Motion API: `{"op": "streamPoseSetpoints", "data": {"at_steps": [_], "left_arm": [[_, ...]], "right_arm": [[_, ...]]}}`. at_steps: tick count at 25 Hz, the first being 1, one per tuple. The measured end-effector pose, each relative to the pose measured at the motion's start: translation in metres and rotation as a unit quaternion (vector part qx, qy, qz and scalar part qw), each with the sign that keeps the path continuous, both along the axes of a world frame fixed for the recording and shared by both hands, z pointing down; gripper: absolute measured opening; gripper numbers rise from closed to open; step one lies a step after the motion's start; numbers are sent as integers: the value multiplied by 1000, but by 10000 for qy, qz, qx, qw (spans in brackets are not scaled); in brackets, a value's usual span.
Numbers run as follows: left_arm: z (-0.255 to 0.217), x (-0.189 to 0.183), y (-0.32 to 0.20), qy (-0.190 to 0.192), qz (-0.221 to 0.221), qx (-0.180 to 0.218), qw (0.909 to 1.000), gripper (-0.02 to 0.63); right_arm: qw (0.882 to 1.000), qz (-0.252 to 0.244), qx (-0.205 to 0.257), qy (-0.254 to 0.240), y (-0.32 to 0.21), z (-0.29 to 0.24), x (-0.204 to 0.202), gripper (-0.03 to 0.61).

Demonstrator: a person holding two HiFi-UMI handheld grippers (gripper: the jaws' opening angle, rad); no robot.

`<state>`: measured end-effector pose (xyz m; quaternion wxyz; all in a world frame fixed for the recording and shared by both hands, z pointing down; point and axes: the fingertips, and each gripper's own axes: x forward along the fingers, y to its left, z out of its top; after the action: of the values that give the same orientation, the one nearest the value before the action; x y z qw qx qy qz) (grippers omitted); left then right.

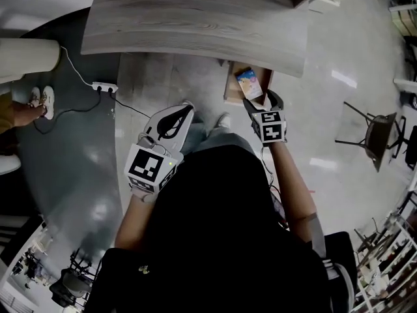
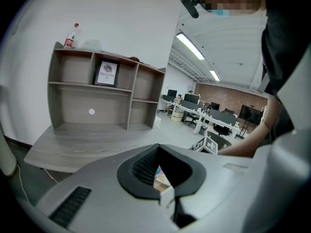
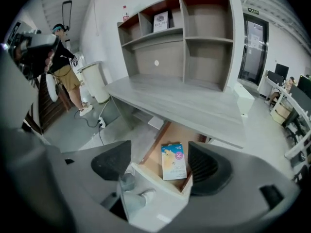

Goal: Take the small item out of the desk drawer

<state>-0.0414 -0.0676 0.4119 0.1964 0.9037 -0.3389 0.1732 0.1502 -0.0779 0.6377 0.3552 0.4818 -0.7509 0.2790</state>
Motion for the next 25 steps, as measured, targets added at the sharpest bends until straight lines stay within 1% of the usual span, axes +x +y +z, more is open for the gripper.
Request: {"op": "streamPoseSetpoints", "data": {"at_steps": [5,9,16,19,25], "left_arm": [[11,-16,-20,-125,47,-71,9999,9],[22,-31,-31,-244,-24,-136,9996,9],[46,-54,-32,-340,-214,-462,9981,9],[56,-62,-28,-453,-270,-587,9969,9],[70,-77,-27,-508,-392,-748,9951,9]], "right_arm": [[9989,2,-312,341,-18,50,1,370],[9971,26,-540,540,-30,89,5,385],[9909,-87,-989,909,-45,154,10,414],[9882,-63,-1183,969,-46,174,13,423],[9833,78,-1504,1017,-48,209,16,439]]}}
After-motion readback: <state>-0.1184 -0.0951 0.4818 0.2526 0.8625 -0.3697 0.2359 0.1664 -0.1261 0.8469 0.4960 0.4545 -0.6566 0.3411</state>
